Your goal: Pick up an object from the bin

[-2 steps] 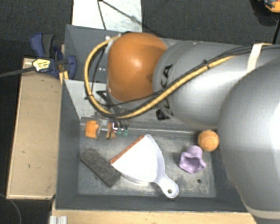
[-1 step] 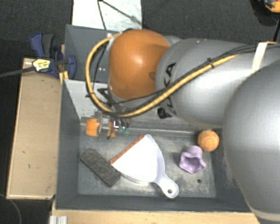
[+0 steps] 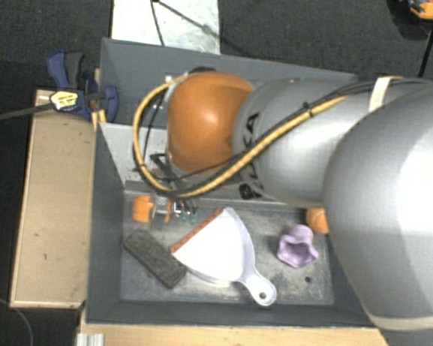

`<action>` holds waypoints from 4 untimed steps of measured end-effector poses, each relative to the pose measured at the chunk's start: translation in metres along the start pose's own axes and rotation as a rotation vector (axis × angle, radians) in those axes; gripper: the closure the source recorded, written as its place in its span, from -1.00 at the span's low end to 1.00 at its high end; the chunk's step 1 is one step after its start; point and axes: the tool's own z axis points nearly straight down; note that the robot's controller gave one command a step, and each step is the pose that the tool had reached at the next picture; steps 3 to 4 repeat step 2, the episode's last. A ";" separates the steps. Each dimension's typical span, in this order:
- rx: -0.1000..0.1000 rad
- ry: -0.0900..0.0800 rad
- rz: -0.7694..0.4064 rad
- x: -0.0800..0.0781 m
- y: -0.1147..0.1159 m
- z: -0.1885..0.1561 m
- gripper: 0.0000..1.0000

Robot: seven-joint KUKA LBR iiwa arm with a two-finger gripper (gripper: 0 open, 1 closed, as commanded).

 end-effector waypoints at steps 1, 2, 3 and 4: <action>0.010 0.021 0.011 -0.003 -0.004 0.009 1.00; 0.004 0.006 -0.013 -0.017 0.002 -0.042 1.00; 0.004 0.006 -0.013 -0.017 0.002 -0.042 1.00; 0.004 0.006 -0.013 -0.017 0.002 -0.042 1.00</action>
Offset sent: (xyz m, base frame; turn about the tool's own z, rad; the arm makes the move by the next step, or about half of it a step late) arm 0.0165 0.0014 0.0414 -0.0151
